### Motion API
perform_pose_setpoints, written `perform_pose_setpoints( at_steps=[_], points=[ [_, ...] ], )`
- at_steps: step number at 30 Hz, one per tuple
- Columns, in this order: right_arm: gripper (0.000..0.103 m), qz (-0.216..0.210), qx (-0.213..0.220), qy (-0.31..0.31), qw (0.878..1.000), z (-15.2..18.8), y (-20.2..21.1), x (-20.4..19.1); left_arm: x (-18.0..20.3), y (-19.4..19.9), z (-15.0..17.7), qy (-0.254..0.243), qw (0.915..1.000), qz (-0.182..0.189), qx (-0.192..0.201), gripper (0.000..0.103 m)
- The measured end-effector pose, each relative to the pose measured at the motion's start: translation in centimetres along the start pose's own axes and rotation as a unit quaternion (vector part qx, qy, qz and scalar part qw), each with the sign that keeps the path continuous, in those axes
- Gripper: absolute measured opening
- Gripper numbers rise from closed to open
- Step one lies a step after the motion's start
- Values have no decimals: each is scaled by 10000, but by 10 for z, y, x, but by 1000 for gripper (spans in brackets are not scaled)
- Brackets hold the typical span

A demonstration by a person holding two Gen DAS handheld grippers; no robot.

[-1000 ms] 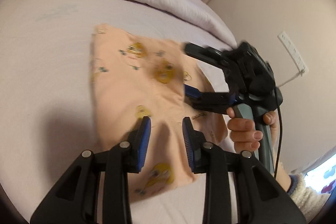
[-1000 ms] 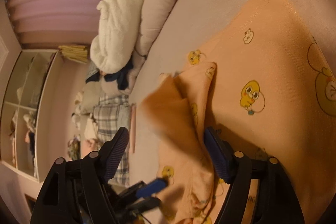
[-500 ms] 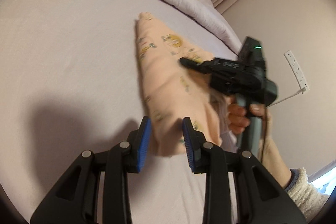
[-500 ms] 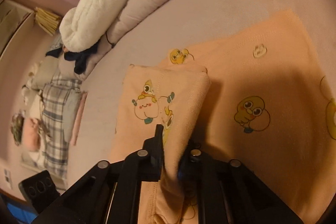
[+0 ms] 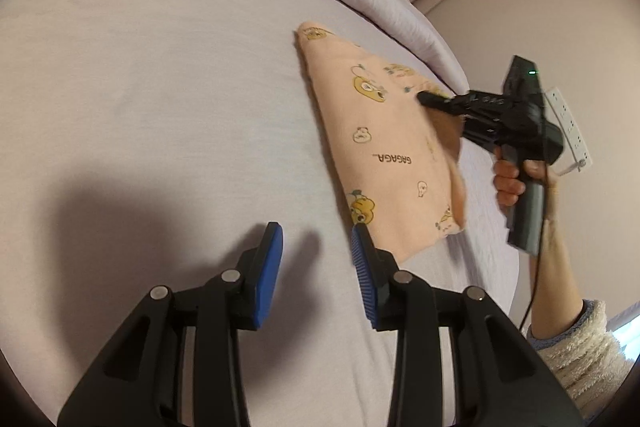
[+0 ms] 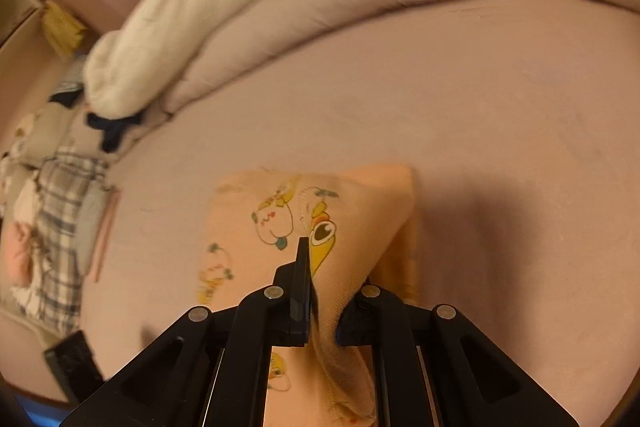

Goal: Fold small clothes

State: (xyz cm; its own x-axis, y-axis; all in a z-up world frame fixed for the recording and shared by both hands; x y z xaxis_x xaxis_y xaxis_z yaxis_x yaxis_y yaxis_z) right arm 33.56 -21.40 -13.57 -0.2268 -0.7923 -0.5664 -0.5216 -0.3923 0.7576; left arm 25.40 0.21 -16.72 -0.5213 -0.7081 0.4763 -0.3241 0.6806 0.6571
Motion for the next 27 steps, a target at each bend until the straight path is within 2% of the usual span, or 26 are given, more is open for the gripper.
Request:
perform_pose_setpoints(
  at_steps=[4,7,8,10,12,14,15,17,21,24,27],
  points=[
    [10,-90,-45,-225,9997,2,-16,17,21,-6,-13,-273,9996,50,2,35],
    [10,-139,-4,-207,9997,3,-14,14,38,-12,-24,-509,9986,111,14,35],
    [10,-118,40,-165,9998,2,-11,13,43,-16,-27,-578,9983,109,3,35],
    [16,127,151,-181,9996,-1,-4,18,49,-23,-32,-660,9978,90,-19,35],
    [18,398,489,-75,9980,-8,9,20,56,-31,-33,-722,9974,47,-44,35],
    [18,710,1078,299,9912,-9,32,18,63,-36,-35,-845,9964,-12,-18,34],
    [18,671,1276,566,9879,-4,44,12,66,-38,-36,-913,9958,-79,-7,33],
    [18,343,1211,1000,9870,11,52,-1,72,-41,-35,-1035,9945,-165,-17,33],
    [18,429,1004,1377,9844,22,39,-9,79,-59,-33,-1289,9905,-442,-192,33],
    [18,548,788,1109,9892,15,13,-1,77,-79,-25,-1408,9866,-620,-541,33],
    [16,842,694,762,9911,8,-7,20,76,-80,-21,-1458,9861,-584,-544,32]
  ],
)
Point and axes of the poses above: each gripper's, at about its wrist camera, not at the fingertips, and y roughly against the way its jaws point, x to its right, z to its underside, the point moved 7 cm from there along -y, roughly the way its jaws point, and after that the axes turned 15 degrees about -y, right-handed, at the moved point
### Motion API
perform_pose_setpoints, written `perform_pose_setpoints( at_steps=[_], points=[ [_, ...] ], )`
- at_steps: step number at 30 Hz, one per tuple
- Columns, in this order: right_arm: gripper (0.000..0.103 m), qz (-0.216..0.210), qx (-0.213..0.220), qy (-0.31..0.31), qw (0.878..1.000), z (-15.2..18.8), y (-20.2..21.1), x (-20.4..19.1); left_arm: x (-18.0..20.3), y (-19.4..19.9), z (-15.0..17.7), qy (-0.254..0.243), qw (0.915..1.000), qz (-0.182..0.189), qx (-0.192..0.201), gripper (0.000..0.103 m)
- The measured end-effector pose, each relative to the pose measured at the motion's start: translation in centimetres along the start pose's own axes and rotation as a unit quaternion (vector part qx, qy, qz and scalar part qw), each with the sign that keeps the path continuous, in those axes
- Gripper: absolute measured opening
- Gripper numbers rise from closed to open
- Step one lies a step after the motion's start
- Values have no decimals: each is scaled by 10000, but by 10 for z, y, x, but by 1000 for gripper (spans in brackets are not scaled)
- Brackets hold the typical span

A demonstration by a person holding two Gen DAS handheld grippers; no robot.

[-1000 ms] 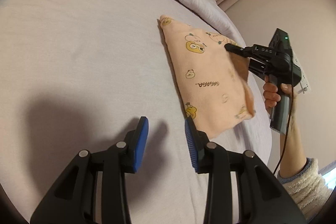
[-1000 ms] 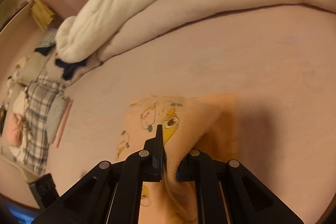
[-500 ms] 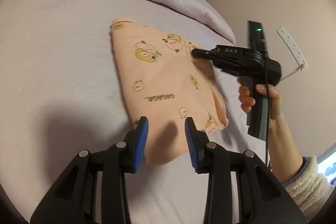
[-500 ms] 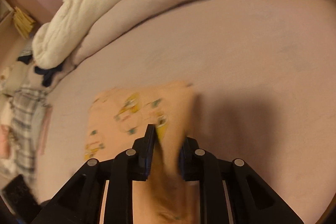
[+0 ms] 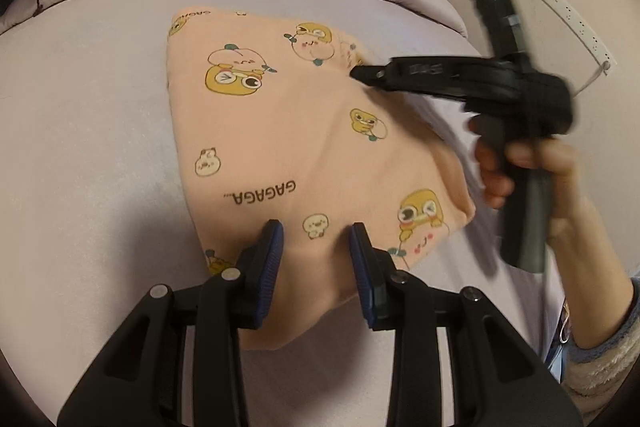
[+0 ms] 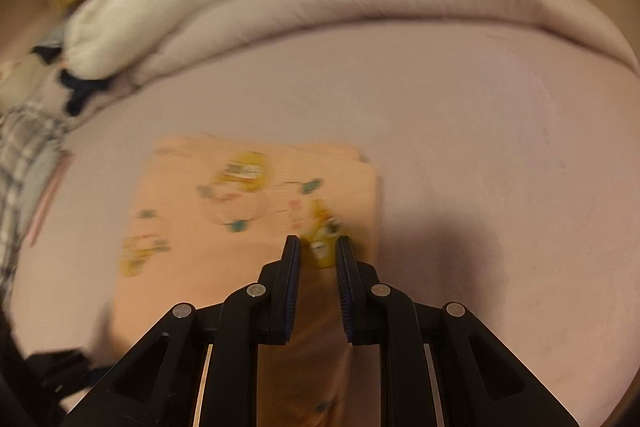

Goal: Fold small clothes

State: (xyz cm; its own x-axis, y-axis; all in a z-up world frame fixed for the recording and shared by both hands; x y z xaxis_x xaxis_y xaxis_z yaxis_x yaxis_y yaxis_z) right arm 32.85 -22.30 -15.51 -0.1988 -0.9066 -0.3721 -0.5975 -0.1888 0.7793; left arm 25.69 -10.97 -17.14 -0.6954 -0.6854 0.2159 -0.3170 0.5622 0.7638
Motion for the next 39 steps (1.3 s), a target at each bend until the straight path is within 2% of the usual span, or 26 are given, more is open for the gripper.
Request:
perform_pose_setpoints(
  at_steps=[2,4,7,8,11,13,15,18,20,22,24,25,27,35,39],
  points=[
    [16,-77,147,-142,9998,-4,1,6,2,2,6,-17,10000,61,-23,32],
    [16,-173,107,-382,9991,-6,5,13,4,8,12,-90,9999,89,-6,33],
    [17,19,389,-235,9990,-6,27,13,3,24,14,-81,9997,216,101,33],
    [17,-106,503,-79,9986,-2,38,8,2,30,13,-25,9995,254,168,33],
    [17,-872,576,197,9943,17,74,-5,-6,47,-4,155,9981,321,506,33],
    [17,-1199,506,310,9910,31,89,-10,-15,49,-20,208,9977,186,611,33],
    [17,-1337,382,473,9892,49,93,-14,-21,43,-38,303,9971,170,684,33],
    [17,-1329,221,743,9881,69,88,-21,-40,20,-63,739,9948,178,676,32],
    [17,-1287,112,887,9876,80,81,-21,-56,-1,-78,936,9938,11,602,26],
    [17,-1242,20,933,9879,88,75,-20,-68,-18,-86,1094,9929,-81,464,25],
    [16,-1098,-103,923,9896,92,67,-14,-80,-40,-88,1251,9917,-173,244,18],
    [16,-1052,-141,897,9903,92,62,-11,-84,-48,-88,1253,9916,-277,171,10],
    [15,-1122,-180,775,9905,93,59,-5,-87,-54,-88,1221,9916,-367,208,8],
    [13,-1183,-139,374,9922,103,62,9,-93,-46,-95,1228,9905,-573,243,5],
    [14,-1218,-127,238,9922,107,68,12,-78,-26,-81,1310,9900,-208,476,7]
  ],
)
Point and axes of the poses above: each gripper's, at about its wrist camera, not at the fingertips, and y roughly against the way its jaws point, x to its right, z to its underside, the point moved 7 cm from there along -y, roughly the way its jaws point, and after that the axes turned 15 degrees about -y, right-handed, at the moved point
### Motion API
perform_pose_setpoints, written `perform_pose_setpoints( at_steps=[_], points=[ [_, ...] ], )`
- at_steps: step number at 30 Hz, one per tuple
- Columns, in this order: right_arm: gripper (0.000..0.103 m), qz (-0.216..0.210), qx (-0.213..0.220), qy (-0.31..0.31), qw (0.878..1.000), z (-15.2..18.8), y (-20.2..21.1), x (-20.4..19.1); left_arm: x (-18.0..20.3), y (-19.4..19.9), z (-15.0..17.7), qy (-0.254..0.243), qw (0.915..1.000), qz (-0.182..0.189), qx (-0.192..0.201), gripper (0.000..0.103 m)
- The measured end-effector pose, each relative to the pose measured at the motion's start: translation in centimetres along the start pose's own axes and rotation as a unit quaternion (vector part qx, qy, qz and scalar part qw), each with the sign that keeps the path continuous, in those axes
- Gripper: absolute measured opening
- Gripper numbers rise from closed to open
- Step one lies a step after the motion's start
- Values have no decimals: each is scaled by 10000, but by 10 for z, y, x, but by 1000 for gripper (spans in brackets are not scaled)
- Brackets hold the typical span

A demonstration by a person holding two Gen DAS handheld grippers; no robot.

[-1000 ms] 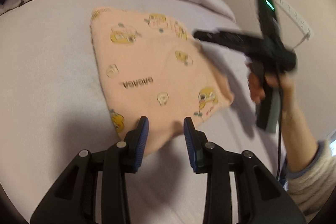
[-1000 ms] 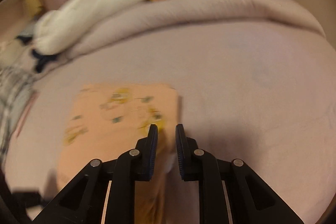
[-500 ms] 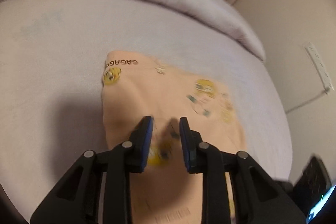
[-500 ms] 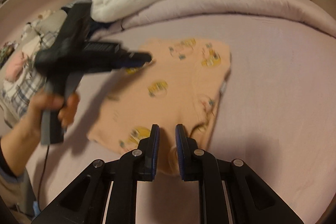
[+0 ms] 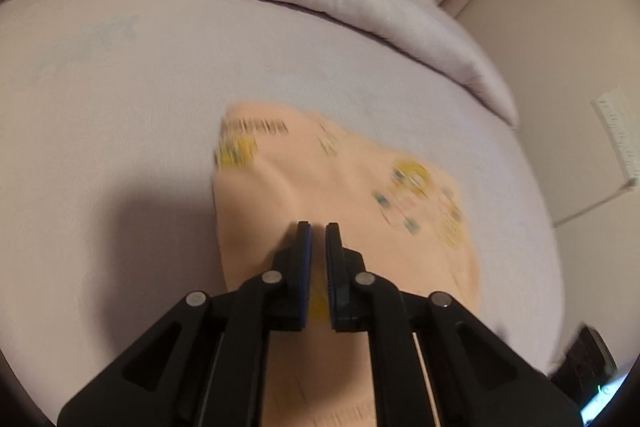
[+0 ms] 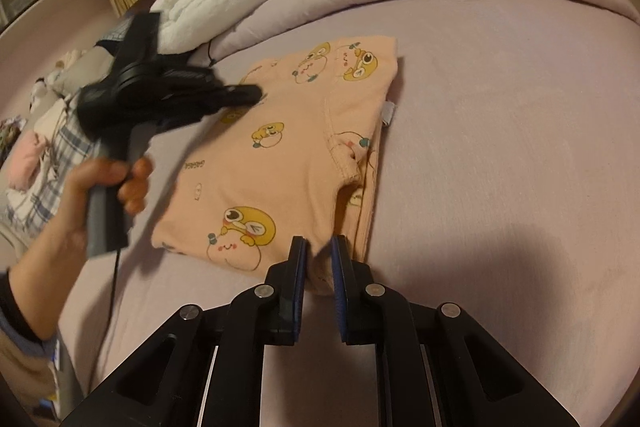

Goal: Fold small clothes

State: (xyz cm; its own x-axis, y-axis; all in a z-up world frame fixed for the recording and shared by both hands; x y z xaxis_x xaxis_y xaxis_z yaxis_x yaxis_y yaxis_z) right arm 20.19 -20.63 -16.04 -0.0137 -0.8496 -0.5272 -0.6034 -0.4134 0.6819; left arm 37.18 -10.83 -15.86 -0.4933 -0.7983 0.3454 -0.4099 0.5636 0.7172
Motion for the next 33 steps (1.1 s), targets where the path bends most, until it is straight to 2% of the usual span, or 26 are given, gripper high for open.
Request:
perform_pose_setpoints(
  at_steps=[2,4,6,8,10,13,15,23,33],
  points=[
    [14,16,40,-19,10000,1,4,-2,13,16,17,-209,9997,50,64,7],
    [14,-150,141,-71,9998,1,13,-8,25,33,36,-502,9986,58,130,7],
    [14,-335,419,-76,9985,-4,26,-16,36,40,50,-788,9968,-21,166,7],
    [14,-526,554,-99,9970,-9,32,-27,48,41,67,-1164,9931,-151,56,8],
    [14,-529,546,-63,9971,-16,25,-39,55,37,81,-1320,9909,-269,-64,8],
    [14,-69,436,72,9990,-17,3,-40,53,34,95,-1287,9912,-317,-66,8],
    [14,339,105,-24,9994,-8,-19,-30,49,37,102,-1225,9919,-324,-97,8],
    [13,343,204,35,9992,15,-6,-22,48,38,110,-1292,9907,-392,-140,8],
    [13,327,-6,3,9995,20,-7,-15,51,46,118,-1237,9911,-450,-214,8]
  ],
)
Point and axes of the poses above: each gripper's, at about its wrist camera, not at the fingertips, and y roughly against the way its jaws point, x to its right, z to its underside, the point moved 7 cm from there along -y, roughly the way its jaws point, and after that the axes turned 15 degrees about -y, right-handed, at the moved point
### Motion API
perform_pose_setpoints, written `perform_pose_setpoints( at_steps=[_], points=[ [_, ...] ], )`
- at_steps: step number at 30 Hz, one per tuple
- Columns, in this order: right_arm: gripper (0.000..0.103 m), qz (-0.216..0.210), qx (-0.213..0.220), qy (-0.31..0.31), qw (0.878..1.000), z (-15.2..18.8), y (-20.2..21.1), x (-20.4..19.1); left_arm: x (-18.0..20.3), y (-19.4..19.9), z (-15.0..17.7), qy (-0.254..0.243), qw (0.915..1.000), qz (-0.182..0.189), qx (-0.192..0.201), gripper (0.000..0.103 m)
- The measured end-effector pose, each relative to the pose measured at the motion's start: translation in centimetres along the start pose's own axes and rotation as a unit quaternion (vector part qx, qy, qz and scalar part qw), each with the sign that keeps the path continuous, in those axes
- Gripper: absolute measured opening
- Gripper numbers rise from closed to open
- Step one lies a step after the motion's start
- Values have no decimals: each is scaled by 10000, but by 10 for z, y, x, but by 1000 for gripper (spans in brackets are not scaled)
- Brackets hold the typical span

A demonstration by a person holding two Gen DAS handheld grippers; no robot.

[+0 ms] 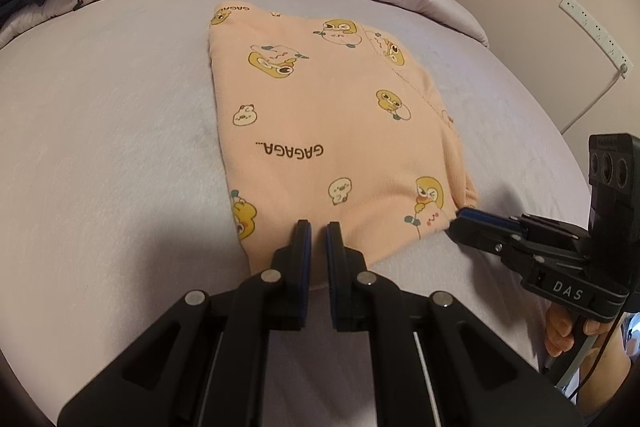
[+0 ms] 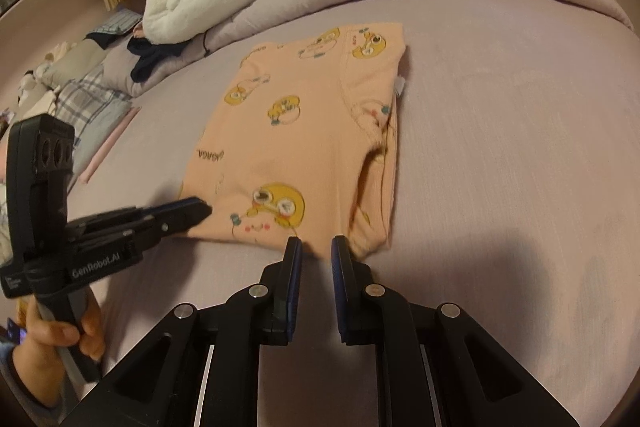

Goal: Fold small clothes

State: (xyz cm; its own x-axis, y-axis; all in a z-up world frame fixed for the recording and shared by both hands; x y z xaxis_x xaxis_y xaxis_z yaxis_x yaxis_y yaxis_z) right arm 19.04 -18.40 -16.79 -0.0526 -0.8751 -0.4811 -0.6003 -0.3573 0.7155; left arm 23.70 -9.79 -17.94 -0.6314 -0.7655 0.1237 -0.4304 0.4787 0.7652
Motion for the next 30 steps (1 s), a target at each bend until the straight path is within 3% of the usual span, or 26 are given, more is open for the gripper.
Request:
perform_pose_setpoints(
  at_steps=[7,12,25,28,30],
  points=[
    [14,-68,-43,-147,9999,0,8,5,0,5,1,135,9998,68,-120,8],
    [24,-161,28,-332,9993,-1,18,13,-1,13,6,261,9994,141,-162,11],
    [50,-505,143,-1103,9925,-5,36,41,13,29,4,209,9996,124,-152,53],
    [51,-586,113,-1184,9912,-5,35,40,8,31,4,318,9994,112,-112,58],
    [58,-670,71,-1256,9898,-5,34,40,3,31,4,462,9986,204,-123,59]
  ],
)
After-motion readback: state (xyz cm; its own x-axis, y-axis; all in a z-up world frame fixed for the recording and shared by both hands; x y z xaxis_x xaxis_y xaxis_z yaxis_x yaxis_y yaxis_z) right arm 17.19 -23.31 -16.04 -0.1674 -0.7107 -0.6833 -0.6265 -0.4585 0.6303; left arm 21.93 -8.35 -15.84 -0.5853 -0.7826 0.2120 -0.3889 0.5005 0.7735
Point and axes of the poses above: each gripper's, at about its wrist camera, not at the fingertips, and y roughly against the way its jaws point, x to its right, z to its underside, the point moved 7 cm from there along -y, roughly the way its jaws point, and after that the axes turned 15 degrees about -y, right-handed, at the moved point
